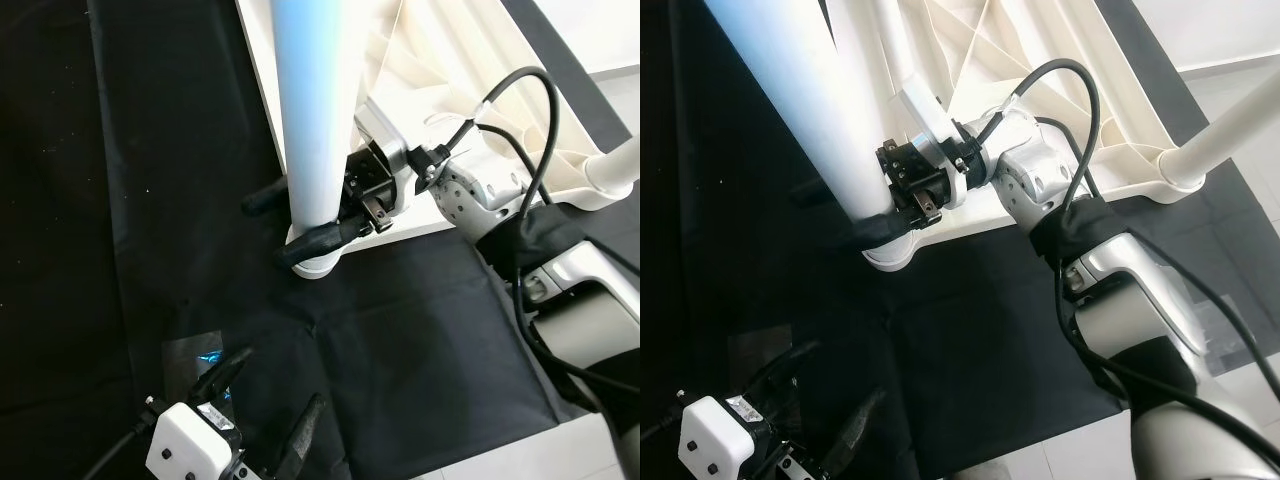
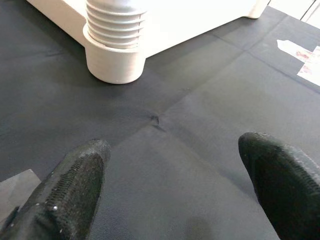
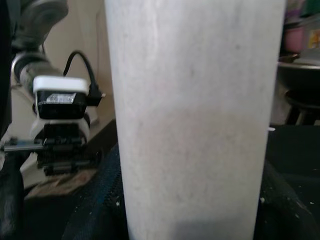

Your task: Building children table

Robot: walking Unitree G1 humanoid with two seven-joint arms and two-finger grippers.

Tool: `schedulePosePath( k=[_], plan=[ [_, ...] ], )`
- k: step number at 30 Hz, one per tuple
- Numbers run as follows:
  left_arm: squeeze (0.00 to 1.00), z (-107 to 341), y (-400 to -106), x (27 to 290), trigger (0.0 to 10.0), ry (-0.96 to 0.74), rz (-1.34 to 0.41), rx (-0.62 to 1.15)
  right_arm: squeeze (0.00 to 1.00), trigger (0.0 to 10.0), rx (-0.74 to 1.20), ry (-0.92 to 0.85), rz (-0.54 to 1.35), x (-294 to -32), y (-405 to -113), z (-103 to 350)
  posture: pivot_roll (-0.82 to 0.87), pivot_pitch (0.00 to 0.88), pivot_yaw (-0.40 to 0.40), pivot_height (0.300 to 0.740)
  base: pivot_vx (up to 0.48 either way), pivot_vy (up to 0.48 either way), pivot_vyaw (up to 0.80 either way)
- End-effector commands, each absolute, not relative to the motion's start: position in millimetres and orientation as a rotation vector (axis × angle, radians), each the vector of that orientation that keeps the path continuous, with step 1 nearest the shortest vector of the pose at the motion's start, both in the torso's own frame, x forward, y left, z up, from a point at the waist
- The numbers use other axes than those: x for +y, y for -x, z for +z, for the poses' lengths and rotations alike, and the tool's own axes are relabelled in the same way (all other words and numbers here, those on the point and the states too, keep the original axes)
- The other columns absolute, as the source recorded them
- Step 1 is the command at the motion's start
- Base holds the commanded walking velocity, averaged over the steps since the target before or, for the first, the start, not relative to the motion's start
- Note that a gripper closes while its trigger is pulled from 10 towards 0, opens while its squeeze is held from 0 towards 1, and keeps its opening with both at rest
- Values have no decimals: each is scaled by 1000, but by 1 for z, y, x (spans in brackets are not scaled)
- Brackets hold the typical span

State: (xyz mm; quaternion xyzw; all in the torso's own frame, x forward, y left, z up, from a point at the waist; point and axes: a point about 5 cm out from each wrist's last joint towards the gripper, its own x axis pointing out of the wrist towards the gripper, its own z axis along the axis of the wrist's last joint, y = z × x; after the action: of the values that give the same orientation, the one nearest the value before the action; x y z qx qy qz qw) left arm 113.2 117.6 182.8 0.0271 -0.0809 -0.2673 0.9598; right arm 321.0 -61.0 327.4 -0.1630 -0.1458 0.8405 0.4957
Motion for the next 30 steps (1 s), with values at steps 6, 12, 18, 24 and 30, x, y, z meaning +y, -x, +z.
schedulePosePath(
  k=[6,12,18,24,30],
  plan=[
    [0,182,-111,116,10000,-40,-557,-142,0,10000,-242,269,2067,-66,-322,299,-29,507,-85,740,0,0,0],
    [0,182,-112,117,10000,-40,-560,-142,0,10000,-226,282,2060,-69,-322,293,-37,502,-86,740,0,0,0],
    [0,182,-113,116,10000,-39,-560,-144,0,10000,-194,342,2049,-69,-323,284,-40,502,-89,740,0,0,0],
    [0,182,-113,116,10000,-38,-560,-145,0,10000,-147,495,2065,-69,-319,271,-40,504,-85,740,0,0,0],
    [0,182,-113,117,10000,-39,-561,-144,0,10000,-106,596,2095,-70,-316,268,-37,504,-84,740,0,0,0]
  ],
)
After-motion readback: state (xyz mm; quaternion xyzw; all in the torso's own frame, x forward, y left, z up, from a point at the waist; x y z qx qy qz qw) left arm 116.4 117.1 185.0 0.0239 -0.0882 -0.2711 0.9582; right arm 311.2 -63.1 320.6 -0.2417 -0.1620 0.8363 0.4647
